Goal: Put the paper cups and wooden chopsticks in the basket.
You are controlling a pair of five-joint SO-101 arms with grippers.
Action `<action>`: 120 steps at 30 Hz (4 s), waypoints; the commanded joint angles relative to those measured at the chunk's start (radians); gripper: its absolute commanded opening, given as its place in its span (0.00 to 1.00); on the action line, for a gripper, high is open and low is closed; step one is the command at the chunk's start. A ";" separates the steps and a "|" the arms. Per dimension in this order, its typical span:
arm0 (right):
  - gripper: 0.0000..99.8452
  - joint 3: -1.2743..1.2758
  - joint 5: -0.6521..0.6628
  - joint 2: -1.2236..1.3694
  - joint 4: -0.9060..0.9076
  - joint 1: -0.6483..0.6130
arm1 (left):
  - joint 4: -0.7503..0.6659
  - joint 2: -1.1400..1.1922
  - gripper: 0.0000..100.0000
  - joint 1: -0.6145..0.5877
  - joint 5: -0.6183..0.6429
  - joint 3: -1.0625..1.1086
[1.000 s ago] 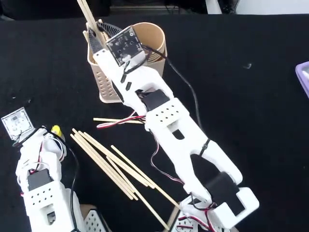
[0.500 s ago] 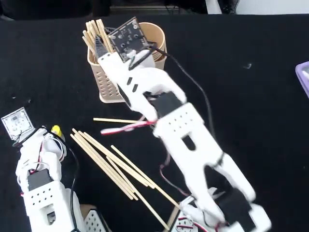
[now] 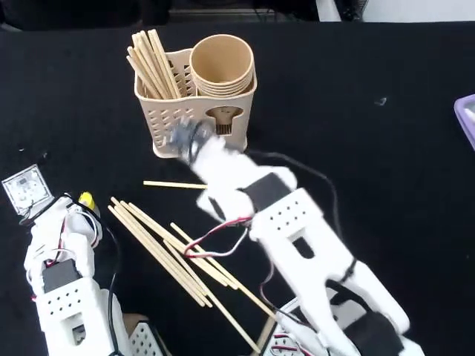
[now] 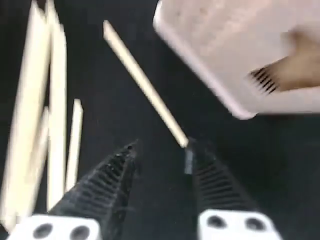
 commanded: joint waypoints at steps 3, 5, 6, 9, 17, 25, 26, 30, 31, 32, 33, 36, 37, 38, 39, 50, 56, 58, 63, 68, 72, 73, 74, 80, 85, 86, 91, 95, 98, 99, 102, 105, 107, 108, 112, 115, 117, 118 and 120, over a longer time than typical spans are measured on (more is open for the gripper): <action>0.23 0.116 0.226 0.142 -0.230 0.048 | -0.020 -0.012 0.19 0.007 -0.008 -0.010; 0.23 0.107 0.273 0.222 -0.287 0.078 | -0.020 -0.012 0.19 0.007 -0.008 -0.010; 0.23 0.090 0.292 0.265 -0.305 0.094 | -0.020 -0.012 0.19 0.007 -0.008 -0.010; 0.23 0.019 0.336 0.389 -0.307 0.140 | -0.020 -0.012 0.19 0.007 -0.008 -0.008; 0.12 -0.070 0.399 0.526 -0.181 0.150 | -0.020 -0.012 0.19 0.007 -0.008 -0.010; 0.01 -0.010 0.390 0.360 -0.118 0.143 | -0.020 -0.012 0.19 0.007 -0.008 -0.010; 0.01 0.004 0.371 0.321 -0.094 0.127 | -0.020 -0.012 0.19 0.007 -0.008 -0.010; 0.01 0.111 0.247 0.179 -0.021 0.041 | -0.020 -0.012 0.19 0.005 -0.008 -0.010; 0.01 0.145 0.212 0.153 -0.017 0.017 | -0.020 -0.012 0.19 0.005 -0.008 -0.010; 0.01 0.180 0.175 0.131 -0.017 -0.006 | -0.020 -0.012 0.19 0.005 -0.008 -0.010; 0.01 0.214 0.146 0.111 -0.017 -0.023 | -0.020 -0.012 0.19 0.005 -0.008 -0.010; 0.01 0.288 0.104 0.065 -0.017 -0.048 | -0.020 -0.012 0.19 0.005 -0.008 -0.010; 0.01 0.303 0.103 0.053 -0.017 -0.048 | -0.020 -0.012 0.19 0.005 -0.008 -0.010; 0.01 0.315 0.106 0.044 -0.015 -0.048 | -0.020 -0.012 0.19 0.005 -0.008 -0.010; 0.02 0.323 0.109 0.041 -0.015 -0.048 | -0.020 -0.012 0.19 0.005 -0.008 -0.010; 0.15 0.213 0.040 0.036 0.068 -0.224 | -0.020 -0.012 0.19 0.007 -0.008 -0.010; 0.15 0.314 0.026 0.038 -0.038 -0.301 | -0.020 -0.012 0.19 0.005 -0.008 -0.008; 0.17 0.351 0.028 0.038 -0.072 -0.296 | -0.020 -0.012 0.19 0.005 -0.008 -0.010; 0.25 0.383 0.026 0.038 -0.115 -0.296 | -0.020 -0.012 0.19 0.005 -0.008 -0.010; 0.15 0.381 0.040 0.038 -0.117 -0.296 | -0.020 -0.012 0.19 0.005 -0.008 -0.010; 0.11 0.404 0.072 0.038 -0.112 -0.296 | -0.020 -0.012 0.19 0.005 -0.008 -0.010; 0.11 0.407 0.074 0.038 -0.112 -0.296 | -0.020 -0.012 0.19 0.005 -0.008 -0.010; 0.11 0.407 0.074 0.038 -0.110 -0.296 | -0.020 -0.012 0.19 0.005 -0.008 -0.010; 0.15 0.389 0.069 0.030 -0.100 -0.296 | -0.020 -0.012 0.19 0.005 -0.008 -0.010; 0.26 0.265 0.068 0.030 0.021 -0.298 | -0.020 -0.012 0.19 0.007 -0.008 -0.010; 0.26 0.232 0.068 0.030 0.048 -0.298 | -0.020 -0.012 0.19 0.007 -0.008 -0.010; 0.23 0.165 0.068 0.038 0.051 -0.285 | -0.020 -0.012 0.19 0.007 -0.008 -0.010; 0.23 0.268 0.068 0.045 -0.080 -0.264 | -0.020 -0.012 0.19 0.005 -0.008 -0.010; 0.23 0.337 0.068 0.094 -0.175 -0.264 | -0.020 -0.012 0.19 0.005 -0.008 -0.010; 0.23 0.343 0.068 0.116 -0.195 -0.264 | -0.020 -0.012 0.19 0.007 -0.008 -0.010; 0.23 0.303 0.043 0.168 -0.180 -0.264 | -0.020 -0.012 0.19 0.007 -0.008 -0.010; 0.23 0.275 0.040 0.199 -0.164 -0.264 | -0.020 -0.012 0.19 0.005 -0.008 -0.010; 0.16 0.275 0.038 0.205 -0.164 -0.264 | -0.020 -0.012 0.19 0.005 -0.008 -0.010; 0.09 0.274 0.037 0.203 -0.166 -0.262 | -0.020 -0.012 0.19 0.005 -0.008 -0.010; 0.03 0.268 0.038 0.148 -0.164 -0.206 | -0.020 -0.012 0.19 0.005 -0.008 -0.010; 0.01 0.259 0.040 0.053 -0.138 -0.118 | -0.020 -0.012 0.19 0.005 -0.008 -0.010; 0.01 0.234 0.041 -0.021 -0.083 -0.072 | -0.020 -0.012 0.19 0.005 -0.008 -0.010; 0.01 0.223 0.041 -0.058 -0.052 -0.054 | -0.020 -0.012 0.19 0.005 -0.008 -0.010; 0.01 0.205 0.041 -0.125 -0.008 -0.032 | -0.020 -0.012 0.19 0.005 -0.008 -0.012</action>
